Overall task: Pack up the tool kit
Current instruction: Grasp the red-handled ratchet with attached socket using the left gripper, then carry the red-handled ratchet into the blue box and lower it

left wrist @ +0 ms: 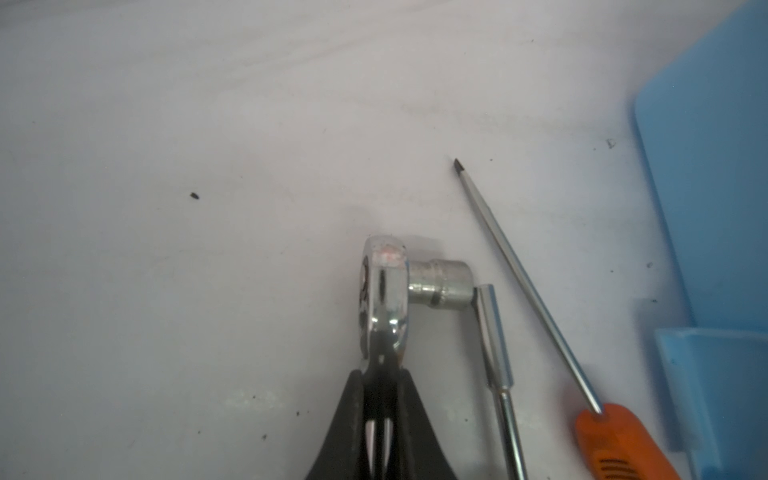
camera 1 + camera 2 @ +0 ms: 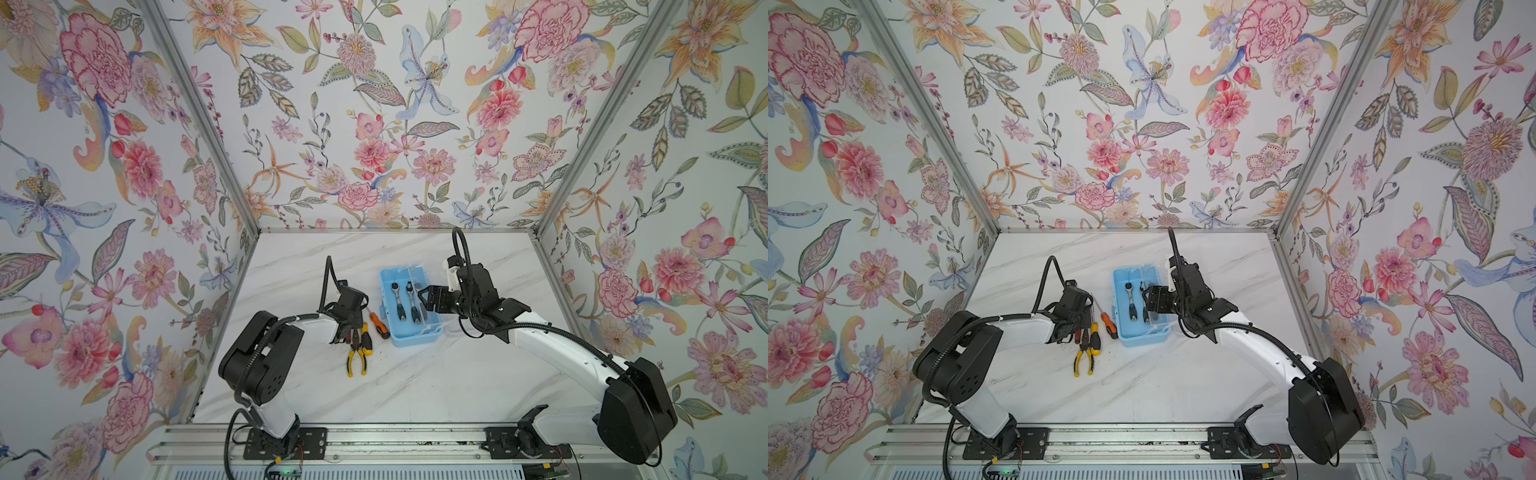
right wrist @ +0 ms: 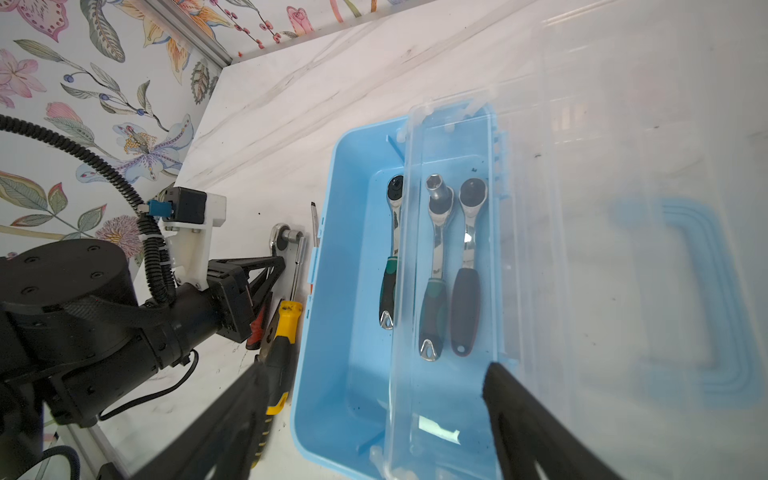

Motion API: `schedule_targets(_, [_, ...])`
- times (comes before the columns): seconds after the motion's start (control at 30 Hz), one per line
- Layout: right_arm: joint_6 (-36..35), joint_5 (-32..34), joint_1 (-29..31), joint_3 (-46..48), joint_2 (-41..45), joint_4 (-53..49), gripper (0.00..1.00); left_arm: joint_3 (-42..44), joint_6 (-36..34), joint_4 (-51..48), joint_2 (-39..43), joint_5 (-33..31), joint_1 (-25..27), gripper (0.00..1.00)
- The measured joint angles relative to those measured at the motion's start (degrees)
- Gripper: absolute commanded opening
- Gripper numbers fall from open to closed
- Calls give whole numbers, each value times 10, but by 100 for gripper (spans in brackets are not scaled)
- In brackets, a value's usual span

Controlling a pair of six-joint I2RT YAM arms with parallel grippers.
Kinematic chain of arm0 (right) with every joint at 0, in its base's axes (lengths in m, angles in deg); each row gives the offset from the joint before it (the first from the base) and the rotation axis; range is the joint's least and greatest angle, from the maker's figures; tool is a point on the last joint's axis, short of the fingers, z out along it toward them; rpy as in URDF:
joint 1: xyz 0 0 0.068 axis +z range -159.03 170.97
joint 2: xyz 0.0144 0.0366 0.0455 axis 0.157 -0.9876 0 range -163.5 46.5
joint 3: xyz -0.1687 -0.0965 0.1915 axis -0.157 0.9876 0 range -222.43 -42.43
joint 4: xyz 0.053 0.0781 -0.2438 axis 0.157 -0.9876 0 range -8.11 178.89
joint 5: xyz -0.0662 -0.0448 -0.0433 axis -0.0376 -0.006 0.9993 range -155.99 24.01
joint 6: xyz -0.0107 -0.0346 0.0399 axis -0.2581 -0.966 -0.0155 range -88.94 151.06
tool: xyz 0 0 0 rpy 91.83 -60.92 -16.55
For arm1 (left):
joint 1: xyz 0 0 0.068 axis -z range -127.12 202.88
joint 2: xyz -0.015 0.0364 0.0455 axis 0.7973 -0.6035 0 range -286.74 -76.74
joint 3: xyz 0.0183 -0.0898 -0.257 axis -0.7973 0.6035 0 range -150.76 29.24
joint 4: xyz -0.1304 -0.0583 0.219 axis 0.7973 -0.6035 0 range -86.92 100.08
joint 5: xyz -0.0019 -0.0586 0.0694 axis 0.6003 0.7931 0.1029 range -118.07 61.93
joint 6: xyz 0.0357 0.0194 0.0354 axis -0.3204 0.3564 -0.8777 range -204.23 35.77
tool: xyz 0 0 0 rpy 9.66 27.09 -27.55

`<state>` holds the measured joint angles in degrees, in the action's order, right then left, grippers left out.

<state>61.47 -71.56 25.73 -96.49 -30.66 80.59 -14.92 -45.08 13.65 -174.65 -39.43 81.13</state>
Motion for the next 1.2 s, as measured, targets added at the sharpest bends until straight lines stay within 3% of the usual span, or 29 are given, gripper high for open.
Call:
schedule_targets(0.13, [0, 0, 0, 0, 0, 0, 82, 0, 0, -16, 13, 1, -1, 0])
schedule_targets(0.4, [0, 0, 0, 0, 1, 0, 82, -28, 19, -54, 115, 23, 7, 0])
schedule_targets(0.63, [0, 0, 0, 1, 14, 1, 82, -102, 70, -43, 122, 47, 76, 0])
schedule_targets(0.87, [1, 0, -3, 11, 29, 2, 82, -168, 116, -27, 35, 60, 124, 0])
schedule_targets(1.2, [1, -1, -20, 31, 57, 5, 82, -233, 161, -40, -80, 49, 142, 0])
